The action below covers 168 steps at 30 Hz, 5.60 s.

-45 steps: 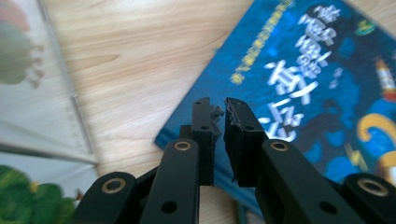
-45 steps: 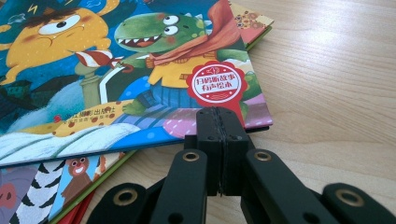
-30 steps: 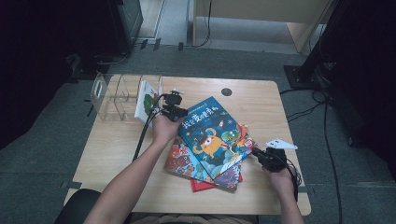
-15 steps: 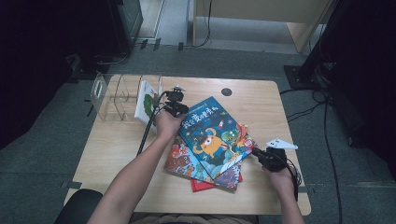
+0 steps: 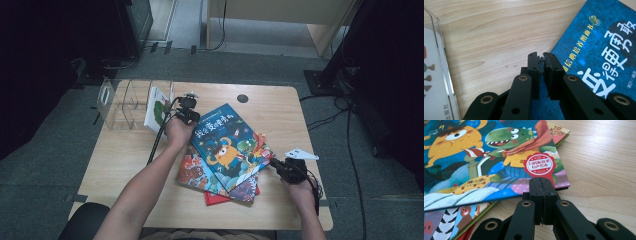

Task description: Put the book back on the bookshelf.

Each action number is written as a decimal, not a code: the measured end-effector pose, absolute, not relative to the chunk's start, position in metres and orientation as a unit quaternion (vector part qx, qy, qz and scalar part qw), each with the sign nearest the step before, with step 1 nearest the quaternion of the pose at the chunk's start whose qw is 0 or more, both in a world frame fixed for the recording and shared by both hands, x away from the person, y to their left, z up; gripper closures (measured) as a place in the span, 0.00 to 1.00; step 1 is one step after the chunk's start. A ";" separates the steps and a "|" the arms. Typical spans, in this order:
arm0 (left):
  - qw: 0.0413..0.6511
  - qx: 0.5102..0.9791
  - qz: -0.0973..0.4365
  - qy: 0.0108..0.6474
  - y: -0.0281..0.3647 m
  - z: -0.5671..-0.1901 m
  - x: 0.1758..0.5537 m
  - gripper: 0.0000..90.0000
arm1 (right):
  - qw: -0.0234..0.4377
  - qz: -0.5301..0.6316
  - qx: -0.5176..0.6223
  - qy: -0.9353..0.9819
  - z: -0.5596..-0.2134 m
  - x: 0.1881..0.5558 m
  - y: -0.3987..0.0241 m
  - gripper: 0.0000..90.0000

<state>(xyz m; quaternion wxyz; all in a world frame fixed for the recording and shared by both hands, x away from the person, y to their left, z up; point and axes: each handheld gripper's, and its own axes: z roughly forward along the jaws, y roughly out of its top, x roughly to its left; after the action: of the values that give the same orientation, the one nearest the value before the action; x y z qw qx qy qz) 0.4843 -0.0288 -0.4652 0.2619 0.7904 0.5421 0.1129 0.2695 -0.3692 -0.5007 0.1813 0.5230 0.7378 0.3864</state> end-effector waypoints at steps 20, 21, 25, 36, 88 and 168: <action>0.266 0.786 0.081 0.552 -0.028 -0.467 0.488 0.76 | 0.182 0.386 0.524 0.737 -0.501 0.269 -0.369 0.98; 0.267 0.786 0.079 0.552 -0.029 -0.467 0.488 0.74 | 0.182 0.386 0.524 0.737 -0.501 0.269 -0.369 0.98; 0.267 0.788 0.071 0.551 -0.029 -0.467 0.488 0.70 | 0.182 0.387 0.526 0.735 -0.501 0.269 -0.369 0.97; 0.266 0.793 0.075 0.544 -0.030 -0.468 0.485 0.65 | 0.183 0.385 0.532 0.732 -0.501 0.270 -0.371 0.91; 0.288 0.789 0.039 0.542 -0.008 -0.473 0.416 0.61 | 0.182 0.369 0.567 0.713 -0.502 0.269 -0.379 1.00; 0.308 0.816 -0.057 0.486 0.054 -0.475 0.350 0.45 | 0.178 0.365 0.554 0.727 -0.504 0.297 -0.364 1.00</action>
<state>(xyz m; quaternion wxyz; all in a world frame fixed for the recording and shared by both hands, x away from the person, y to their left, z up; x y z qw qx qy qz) 0.3501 0.0542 -0.4750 0.3083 0.8157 0.4862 -0.0571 0.2972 -0.3638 -0.5045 0.1778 0.5537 0.7272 0.3647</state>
